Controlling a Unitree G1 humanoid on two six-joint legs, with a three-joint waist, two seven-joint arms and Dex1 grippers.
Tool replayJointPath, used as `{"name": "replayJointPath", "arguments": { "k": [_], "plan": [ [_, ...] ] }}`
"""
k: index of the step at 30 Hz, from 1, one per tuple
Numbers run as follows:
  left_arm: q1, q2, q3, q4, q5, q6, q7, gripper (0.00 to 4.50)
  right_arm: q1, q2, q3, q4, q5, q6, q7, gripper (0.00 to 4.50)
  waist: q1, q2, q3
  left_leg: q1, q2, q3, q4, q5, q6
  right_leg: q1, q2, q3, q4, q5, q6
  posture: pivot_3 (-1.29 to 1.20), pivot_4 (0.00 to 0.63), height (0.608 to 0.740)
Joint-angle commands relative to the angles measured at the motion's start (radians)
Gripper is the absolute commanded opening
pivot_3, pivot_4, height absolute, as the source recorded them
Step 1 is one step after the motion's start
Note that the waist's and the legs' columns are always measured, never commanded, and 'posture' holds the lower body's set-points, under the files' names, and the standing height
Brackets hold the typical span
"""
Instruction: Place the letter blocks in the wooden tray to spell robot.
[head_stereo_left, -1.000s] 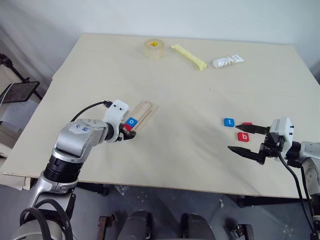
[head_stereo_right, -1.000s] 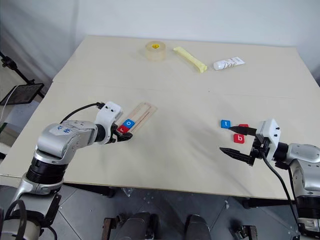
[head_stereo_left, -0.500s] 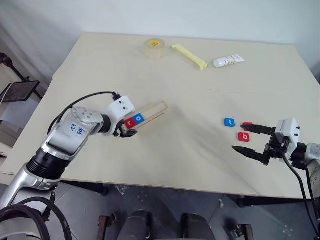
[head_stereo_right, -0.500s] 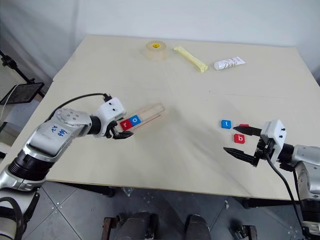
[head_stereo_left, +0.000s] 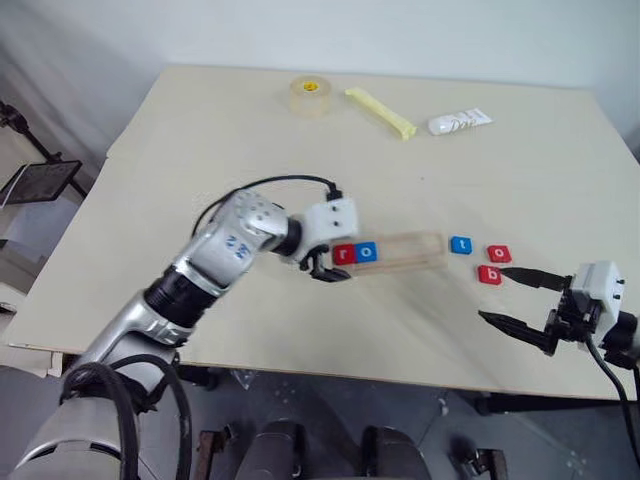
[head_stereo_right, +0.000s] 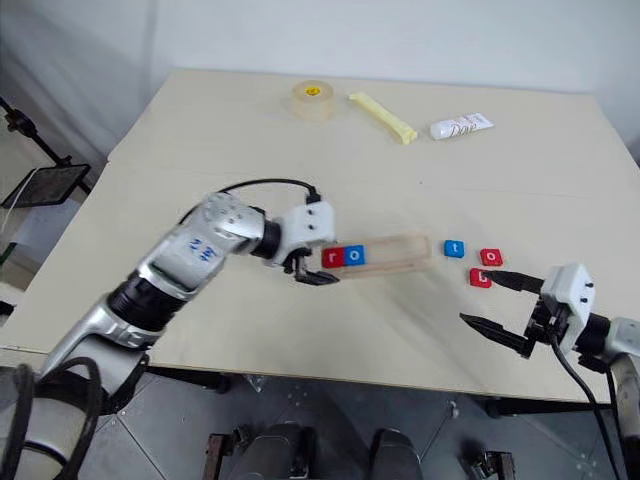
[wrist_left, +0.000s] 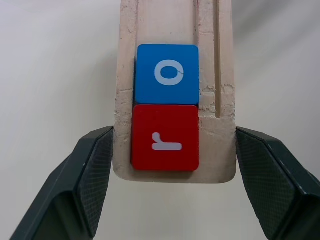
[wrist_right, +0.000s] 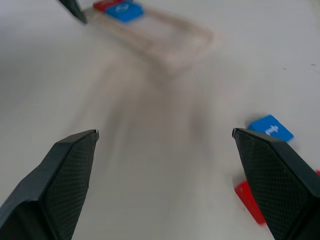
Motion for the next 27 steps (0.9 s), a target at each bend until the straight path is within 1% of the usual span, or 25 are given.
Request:
{"name": "replayJointPath", "arguments": {
  "k": [1, 5, 9, 15, 17, 18, 19, 23, 27],
  "plan": [
    [-0.009, -0.026, -0.03, -0.014, 0.049, -0.02, -0.017, 3.38, 0.066, 0.004, -0.079, -0.076, 0.035, 0.004, -0.027, 4.5, -0.003, 0.0, 0.0, 0.0, 0.0, 0.0, 0.0, 0.0, 0.0, 0.0, 0.0, 0.0, 0.0, 0.0, 0.0, 0.0, 0.15, 0.74],
    [-0.005, -0.064, -0.067, 0.006, 0.087, -0.031, -0.028, 3.38, 0.147, 0.018, -0.127, -0.131, 0.05, 0.009, -0.058, 4.5, -0.003, 0.0, 0.0, 0.0, 0.0, 0.0, 0.0, 0.0, 0.0, 0.0, 0.0, 0.0, 0.0, 0.0, 0.0, 0.0, 0.15, 0.74],
    [-0.003, -0.108, -0.077, 0.045, 0.113, -0.035, -0.03, 3.38, 0.235, 0.046, -0.176, -0.194, 0.061, 0.013, -0.094, 4.5, 0.002, 0.0, 0.0, 0.0, 0.0, 0.0, 0.0, 0.0, 0.0, 0.001, 0.0, 0.0, 0.0, 0.0, 0.0, 0.0, 0.15, 0.74],
    [0.008, -0.137, -0.086, 0.065, 0.151, -0.054, -0.032, 3.38, 0.296, 0.069, -0.207, -0.243, 0.072, 0.017, -0.128, 4.5, 0.005, 0.0, 0.0, 0.0, 0.0, 0.0, 0.0, 0.0, 0.0, 0.001, 0.0, 0.001, -0.001, 0.0, 0.0, 0.0, 0.15, 0.74],
    [0.008, -0.155, -0.081, 0.076, 0.157, -0.047, -0.027, 4.12, 0.306, 0.074, -0.212, -0.251, 0.075, 0.017, -0.138, 4.5, 0.007, 0.0, 0.0, 0.0, 0.0, 0.0, 0.0, 0.0, 0.0, 0.001, 0.0, 0.001, -0.001, 0.0, 0.0, 0.0, 0.15, 0.74],
    [0.009, -0.16, -0.078, 0.076, 0.158, -0.045, -0.029, 4.4, 0.31, 0.075, -0.213, -0.254, 0.077, 0.017, -0.142, 4.5, 0.009, 0.0, 0.0, 0.001, 0.0, 0.0, 0.0, 0.0, 0.0, 0.001, 0.0, 0.001, -0.001, 0.0, 0.0, 0.0, 0.15, 0.74],
    [0.011, -0.163, -0.077, 0.073, 0.16, -0.042, -0.03, 4.47, 0.311, 0.075, -0.212, -0.256, 0.077, 0.016, -0.145, 4.5, 0.011, 0.0, 0.0, 0.001, 0.0, 0.0, 0.0, 0.0, 0.0, 0.001, 0.0, 0.001, -0.001, 0.0, 0.0, 0.0, 0.15, 0.74],
    [0.019, -0.164, -0.065, 0.058, 0.173, -0.032, -0.023, 4.47, 0.305, 0.077, -0.208, -0.259, 0.075, 0.016, -0.163, 4.5, 0.013, 0.0, 0.0, 0.001, 0.0, 0.0, 0.0, 0.0, 0.0, 0.001, 0.0, 0.001, -0.001, 0.0, 0.0, 0.0, 0.15, 0.74],
    [0.044, -0.113, -0.007, -0.011, 0.152, -0.041, -0.039, 4.47, 0.308, 0.089, -0.207, -0.291, 0.082, 0.036, -0.204, 4.5, 0.011, 0.0, 0.0, 0.001, 0.0, 0.0, 0.0, 0.0, 0.0, 0.001, 0.0, 0.001, 0.0, 0.0, 0.0, 0.0, 0.15, 0.74]
  ]
}}
